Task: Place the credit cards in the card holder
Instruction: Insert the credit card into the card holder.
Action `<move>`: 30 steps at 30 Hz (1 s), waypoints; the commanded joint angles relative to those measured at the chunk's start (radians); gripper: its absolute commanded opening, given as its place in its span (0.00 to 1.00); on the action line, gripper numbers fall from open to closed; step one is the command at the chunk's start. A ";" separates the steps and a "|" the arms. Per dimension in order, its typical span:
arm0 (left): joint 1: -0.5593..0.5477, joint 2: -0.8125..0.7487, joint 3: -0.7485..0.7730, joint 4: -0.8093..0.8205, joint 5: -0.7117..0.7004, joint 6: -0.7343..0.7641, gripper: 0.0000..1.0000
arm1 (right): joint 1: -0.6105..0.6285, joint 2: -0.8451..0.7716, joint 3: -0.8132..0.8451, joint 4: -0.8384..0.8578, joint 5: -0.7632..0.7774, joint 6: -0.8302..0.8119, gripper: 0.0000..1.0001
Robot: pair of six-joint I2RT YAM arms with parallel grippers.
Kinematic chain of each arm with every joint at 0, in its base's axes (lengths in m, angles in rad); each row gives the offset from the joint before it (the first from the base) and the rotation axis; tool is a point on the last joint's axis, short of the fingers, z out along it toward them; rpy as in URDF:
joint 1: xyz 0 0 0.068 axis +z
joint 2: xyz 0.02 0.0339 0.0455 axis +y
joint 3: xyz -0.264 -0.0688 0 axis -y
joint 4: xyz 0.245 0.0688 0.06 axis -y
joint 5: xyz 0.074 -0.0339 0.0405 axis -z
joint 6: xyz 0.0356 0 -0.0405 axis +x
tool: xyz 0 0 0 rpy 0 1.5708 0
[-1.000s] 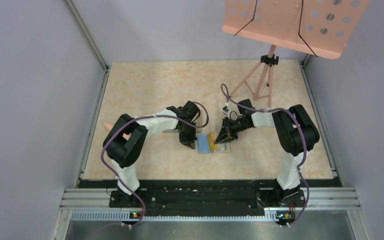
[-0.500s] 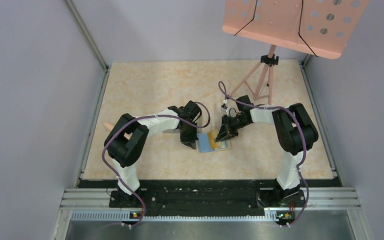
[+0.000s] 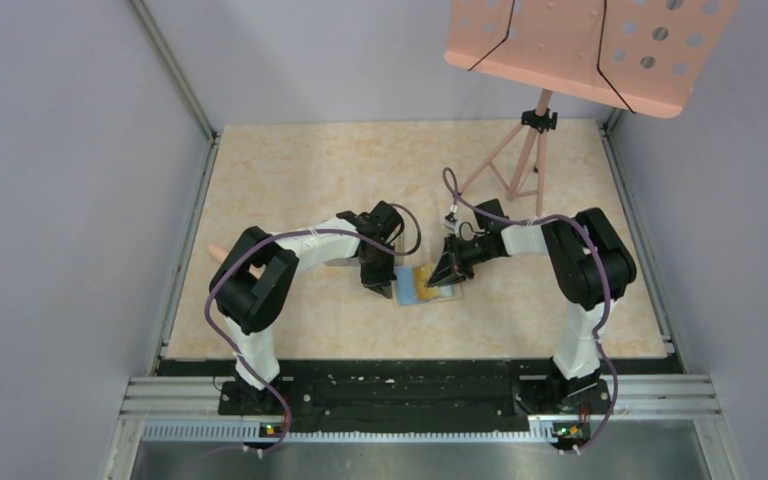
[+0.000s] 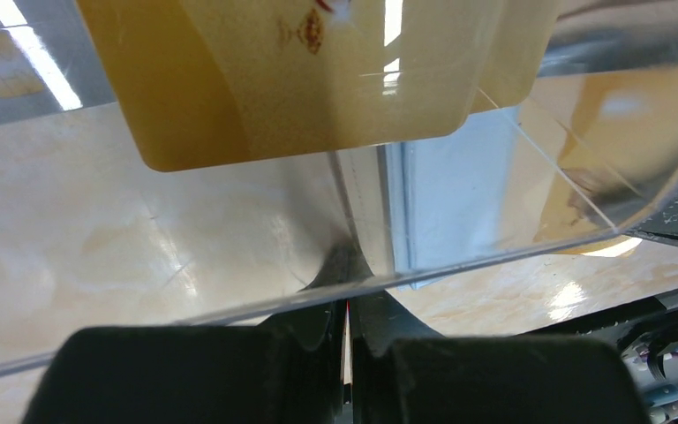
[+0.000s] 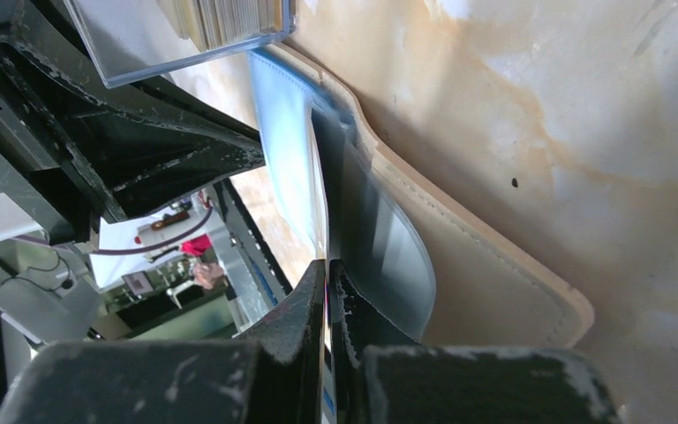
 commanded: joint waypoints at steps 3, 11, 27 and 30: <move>-0.005 0.084 -0.015 0.031 -0.001 0.011 0.05 | 0.013 0.022 -0.049 0.115 -0.008 0.077 0.00; -0.005 0.084 -0.014 0.033 0.000 0.010 0.04 | 0.024 0.008 -0.051 0.098 0.047 0.079 0.02; -0.005 0.085 -0.009 0.031 -0.001 0.011 0.03 | 0.133 -0.078 0.190 -0.381 0.468 -0.119 0.54; -0.006 0.089 -0.002 0.031 0.003 0.012 0.03 | 0.145 -0.083 0.199 -0.399 0.486 -0.127 0.57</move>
